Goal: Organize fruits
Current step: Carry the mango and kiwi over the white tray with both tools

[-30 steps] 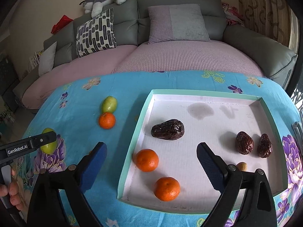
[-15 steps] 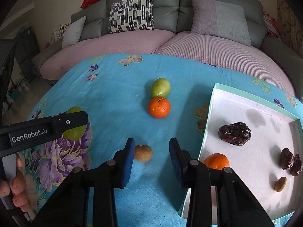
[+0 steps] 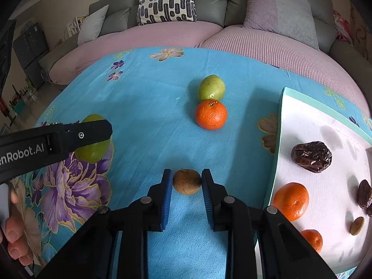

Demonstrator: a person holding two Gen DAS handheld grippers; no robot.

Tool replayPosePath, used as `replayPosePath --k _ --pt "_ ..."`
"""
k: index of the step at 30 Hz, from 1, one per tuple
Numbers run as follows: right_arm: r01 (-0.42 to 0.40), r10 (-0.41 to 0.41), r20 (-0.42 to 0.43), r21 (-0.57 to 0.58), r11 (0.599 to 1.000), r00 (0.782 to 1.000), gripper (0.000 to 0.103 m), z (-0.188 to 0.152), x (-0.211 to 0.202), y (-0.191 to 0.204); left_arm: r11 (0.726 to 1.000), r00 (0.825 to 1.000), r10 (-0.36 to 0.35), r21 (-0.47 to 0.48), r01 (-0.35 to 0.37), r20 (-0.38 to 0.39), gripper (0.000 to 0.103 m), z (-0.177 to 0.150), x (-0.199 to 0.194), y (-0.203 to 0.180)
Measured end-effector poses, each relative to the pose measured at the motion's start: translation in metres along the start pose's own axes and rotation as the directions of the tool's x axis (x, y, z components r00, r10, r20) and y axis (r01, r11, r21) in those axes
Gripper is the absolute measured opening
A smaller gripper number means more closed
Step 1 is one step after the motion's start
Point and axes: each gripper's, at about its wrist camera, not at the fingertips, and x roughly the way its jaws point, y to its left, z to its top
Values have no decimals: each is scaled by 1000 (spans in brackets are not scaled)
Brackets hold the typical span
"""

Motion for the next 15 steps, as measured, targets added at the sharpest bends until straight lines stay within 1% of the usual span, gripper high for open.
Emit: replayPosePath --k 6,15 --pt "-5 5 12 0 1000 1000 26 0 -7 -1 1000 1000 4 5 -4 2 41 0 -1 -2" --pt "13 -14 85 19 1000 996 26 1 -35 -9 1000 1000 -9 22 9 26 41 2 -9 -9"
